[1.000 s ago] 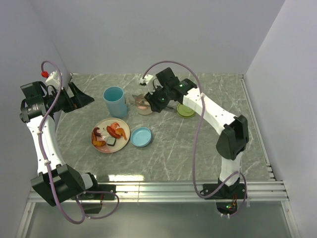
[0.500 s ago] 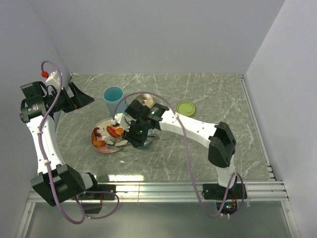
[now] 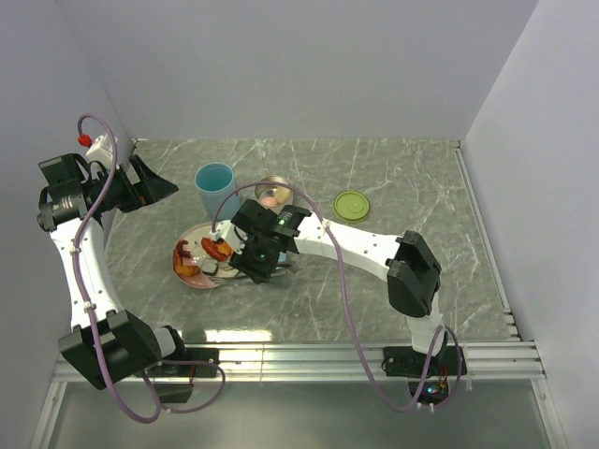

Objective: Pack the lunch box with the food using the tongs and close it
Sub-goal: Pick up the food using the clamp

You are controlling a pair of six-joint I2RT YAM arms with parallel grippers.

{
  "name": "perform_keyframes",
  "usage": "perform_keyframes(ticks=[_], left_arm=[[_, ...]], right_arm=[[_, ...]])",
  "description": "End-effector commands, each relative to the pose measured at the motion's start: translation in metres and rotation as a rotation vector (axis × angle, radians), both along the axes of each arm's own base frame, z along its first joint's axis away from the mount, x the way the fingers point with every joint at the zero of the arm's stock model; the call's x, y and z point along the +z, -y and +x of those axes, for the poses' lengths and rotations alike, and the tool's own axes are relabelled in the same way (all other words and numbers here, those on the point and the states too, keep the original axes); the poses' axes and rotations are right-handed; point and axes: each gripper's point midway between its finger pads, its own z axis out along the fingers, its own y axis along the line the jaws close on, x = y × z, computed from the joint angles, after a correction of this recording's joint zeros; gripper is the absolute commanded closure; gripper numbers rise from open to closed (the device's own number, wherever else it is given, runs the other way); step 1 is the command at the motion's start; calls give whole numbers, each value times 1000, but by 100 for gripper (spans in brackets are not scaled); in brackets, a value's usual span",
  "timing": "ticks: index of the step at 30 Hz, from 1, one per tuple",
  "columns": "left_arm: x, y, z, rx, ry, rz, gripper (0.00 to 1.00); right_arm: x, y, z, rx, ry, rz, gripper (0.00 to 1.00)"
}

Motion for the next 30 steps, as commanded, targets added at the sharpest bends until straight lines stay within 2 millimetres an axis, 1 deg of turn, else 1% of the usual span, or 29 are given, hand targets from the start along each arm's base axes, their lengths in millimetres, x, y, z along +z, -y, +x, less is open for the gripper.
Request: perform_keyframes(ticks=[1,8,13,24,28,29,30], left_arm=[[13,0,-2,-8,55,33,2],[14,0,0,-10,52,29,2],[14,0,0,-10,57,34,2],[13,-1,2,-13,53,28,2],[12,-2,3,-9,51,29,2],[12,-2,2,-9,50,29,2],[11,-2,2,-9,50,32,2]], right_arm=[[5,-7,13,-64,44,30,48],[-8,-11,18,-80,7,17,47],[-15,-16,28,-102,6,11,45],[-9,-28,44,-132,32,34,43],[-15,-32,46,-123,29,29,42],[-13,-33,50,-125,33,34,42],[-13,-35,49,-116,32,36,42]])
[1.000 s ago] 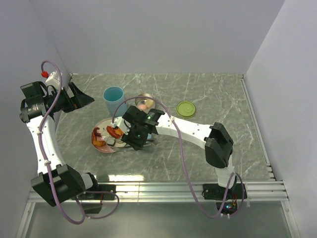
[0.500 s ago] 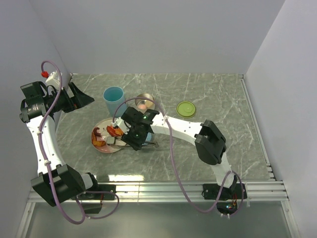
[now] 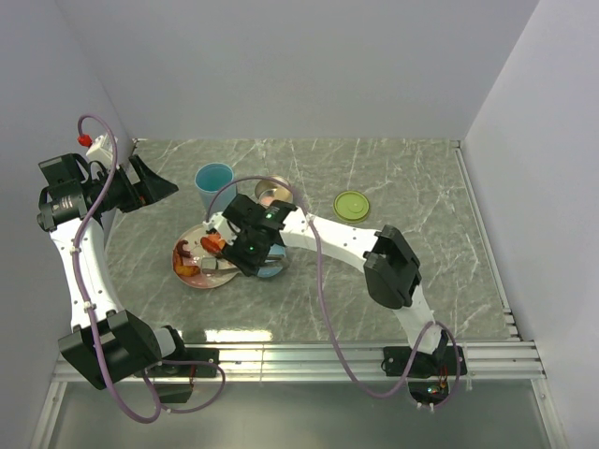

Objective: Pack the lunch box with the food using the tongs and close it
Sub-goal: Pick up the food using the clamp

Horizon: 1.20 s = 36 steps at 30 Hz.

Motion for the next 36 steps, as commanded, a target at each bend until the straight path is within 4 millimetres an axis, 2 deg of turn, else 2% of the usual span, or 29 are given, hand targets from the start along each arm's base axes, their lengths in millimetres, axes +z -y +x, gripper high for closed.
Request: perform_keyframes(ticks=[1,10,18,22,29,30,33,36], left_arm=[[11,-2,2,-11,49,31,2],[11,-3,2,-7,47,39,2],[11,-2,2,-7,50,29,2],[12,-2,3,-8,50,27,2],[14,-3,1,-6,55,39,2],[15,-2,1,-8,57,39,2],[15,-2,1,-9,57,39,2],[16,-2,2,-8,59,35,2]], right_arm=[[7,-15,17,-9,36,41,42],[5,-21,14,30,9,35,44],[24,-14,2,55,-26,52,53],[44,-10,2,52,-7,79,59],[92,-4,15,13,20,184,62],[103,1,21,-3,29,208,62],[123,9,24,-14,26,255,63],[139,25,34,-50,23,289,64]])
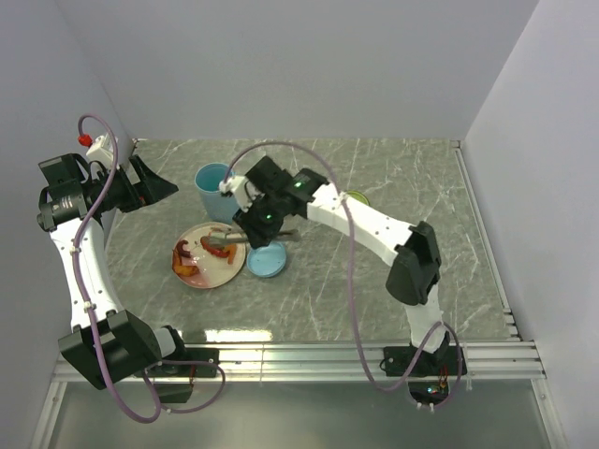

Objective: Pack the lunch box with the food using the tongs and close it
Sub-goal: Pick up the food using the clamp, then place the food into the lunch box

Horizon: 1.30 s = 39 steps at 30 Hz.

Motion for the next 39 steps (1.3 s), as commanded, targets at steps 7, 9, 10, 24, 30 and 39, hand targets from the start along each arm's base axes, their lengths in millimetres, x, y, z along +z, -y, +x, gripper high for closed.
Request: perform_keyframes(ticks=[7,9,10,24,30,39], left_arm=[[19,0,1,-6,63,24,2],[18,-1,1,-6,60,20,2],[19,0,1,-6,61,21,2],[21,-3,2,3,58,38,2],[19,-4,2,5,51,38,2],[23,-4,1,-3,53,55,2]], right_arm=[[77,62,63,-174,116,150,64],[73,79,86,-235,150,127,64],[73,81,93,-249,167,129,64],[30,98,168,-410,214,85,63],[19,97,183,-433,218,73,55],[15,94,192,-451,216,69,39]])
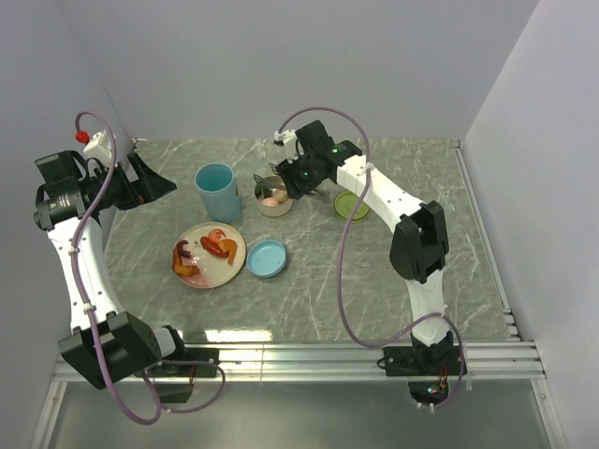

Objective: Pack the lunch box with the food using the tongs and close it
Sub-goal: Place the food into the lunch box, then pick up the food using the clamp

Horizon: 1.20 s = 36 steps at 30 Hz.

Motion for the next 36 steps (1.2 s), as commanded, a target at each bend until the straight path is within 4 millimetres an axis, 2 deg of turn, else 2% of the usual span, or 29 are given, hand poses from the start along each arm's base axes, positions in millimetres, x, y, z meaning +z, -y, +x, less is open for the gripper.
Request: perform_keyframes(ticks=[1,4,5,7,8,11,12,13,14,16,17,19,20,24,25,27,28,29,30,31,32,34,36], left_arm=[[15,-2,0,-11,45,39,2],[15,0,-3,-16,45,37,2],[16,1,-3,-19,49,36,2],[19,2,-3,-20,57,29,2],[22,3,-2,-25,64,27,2],[22,4,-1,-31,61,7,2],[22,5,-1,-31,62,4,2],[21,5,-2,-31,63,4,2],[19,4,-2,-27,66,6,2],[20,5,-3,-21,76,13,2],[20,4,-3,-16,78,17,2],[23,4,-2,-14,83,18,1],[22,4,-2,-14,80,14,2],[19,3,-2,-6,68,1,2],[20,4,-3,-7,72,8,2],[18,0,-2,6,73,34,1],[18,-1,-2,10,73,37,1],[17,-1,-1,7,70,37,1],[16,-1,0,4,62,30,1],[15,-1,1,1,59,23,1],[15,-1,3,-2,61,18,1],[11,-2,5,8,53,4,1],[8,-2,5,10,43,-1,1]], right_arm=[[33,-8,19,-23,85,65,39],[49,-6,11,-18,91,89,41],[61,-5,3,-4,99,107,42],[72,-1,-11,26,91,121,43],[86,1,-26,60,90,150,43],[100,9,-63,135,53,174,44],[99,11,-74,146,26,178,45],[108,12,-87,170,27,194,45],[99,12,-100,187,-15,197,46],[102,6,-123,222,-26,220,46],[93,4,-135,238,-50,207,46],[88,-3,-152,267,-56,204,47],[84,-14,-168,313,-57,191,47],[66,-35,-184,352,-47,133,49],[56,-41,-184,353,-67,116,50],[54,-52,-184,356,-78,105,52],[42,-58,-181,350,-101,78,52],[49,-65,-178,354,-89,90,52],[47,-69,-178,353,-101,83,53],[36,-75,-178,353,-113,58,52],[42,-81,-175,353,-98,65,52],[30,-92,-178,366,-114,40,52],[32,-100,-175,367,-99,37,51]])
